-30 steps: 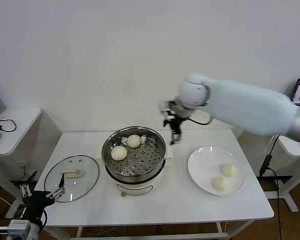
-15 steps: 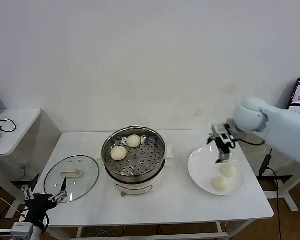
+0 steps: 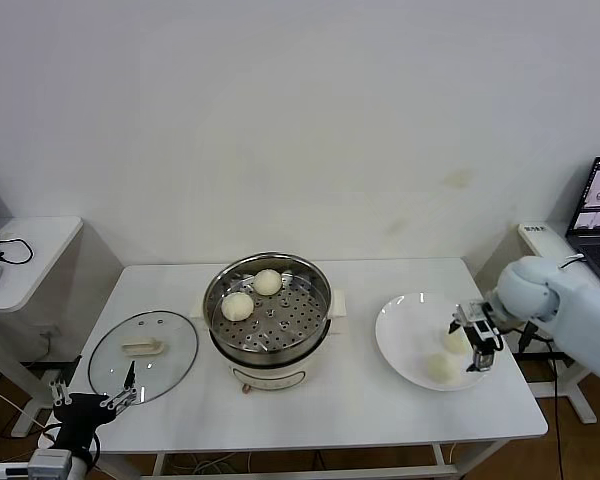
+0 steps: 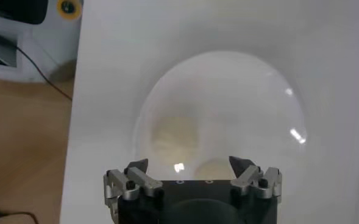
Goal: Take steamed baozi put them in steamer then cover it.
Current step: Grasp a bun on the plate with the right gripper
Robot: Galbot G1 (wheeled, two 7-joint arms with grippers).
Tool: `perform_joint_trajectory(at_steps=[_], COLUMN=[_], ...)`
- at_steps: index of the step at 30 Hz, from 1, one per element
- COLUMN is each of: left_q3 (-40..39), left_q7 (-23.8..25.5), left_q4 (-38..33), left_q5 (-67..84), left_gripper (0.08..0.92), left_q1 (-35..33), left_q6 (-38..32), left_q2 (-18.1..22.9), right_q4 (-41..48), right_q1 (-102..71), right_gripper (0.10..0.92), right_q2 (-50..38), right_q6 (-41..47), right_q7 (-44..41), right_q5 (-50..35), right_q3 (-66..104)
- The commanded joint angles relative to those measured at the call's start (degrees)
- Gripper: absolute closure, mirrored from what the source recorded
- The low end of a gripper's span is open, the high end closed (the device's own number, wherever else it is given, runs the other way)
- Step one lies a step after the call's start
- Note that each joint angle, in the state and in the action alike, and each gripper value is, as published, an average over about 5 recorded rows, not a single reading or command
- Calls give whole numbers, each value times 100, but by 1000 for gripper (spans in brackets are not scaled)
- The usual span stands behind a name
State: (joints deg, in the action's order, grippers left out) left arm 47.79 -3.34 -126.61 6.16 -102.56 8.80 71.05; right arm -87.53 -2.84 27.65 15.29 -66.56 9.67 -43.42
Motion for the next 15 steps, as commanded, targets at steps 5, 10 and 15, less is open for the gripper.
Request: perform_joint_trajectory(at_steps=[5,10,15], left_q3=[44,69,75], left_q7=[-3,-3,-3], left_q4=[-17,-26,-5], left_q5=[-8,-7,-9], left_gripper=[177,177,177], left_q1=[-65,-71,-47], left_q6=[-14,-16,-14], left_q2=[38,58,69], right_q4=[382,638,885], right_q1=[-1060,-1029,-1034], right_gripper=[203,202,203], right_q2=[342,658,922], right_q6=[-68,-60,-61], right_q7=[127,201,253], right_q5=[392,397,406], right_q3=[758,757,779])
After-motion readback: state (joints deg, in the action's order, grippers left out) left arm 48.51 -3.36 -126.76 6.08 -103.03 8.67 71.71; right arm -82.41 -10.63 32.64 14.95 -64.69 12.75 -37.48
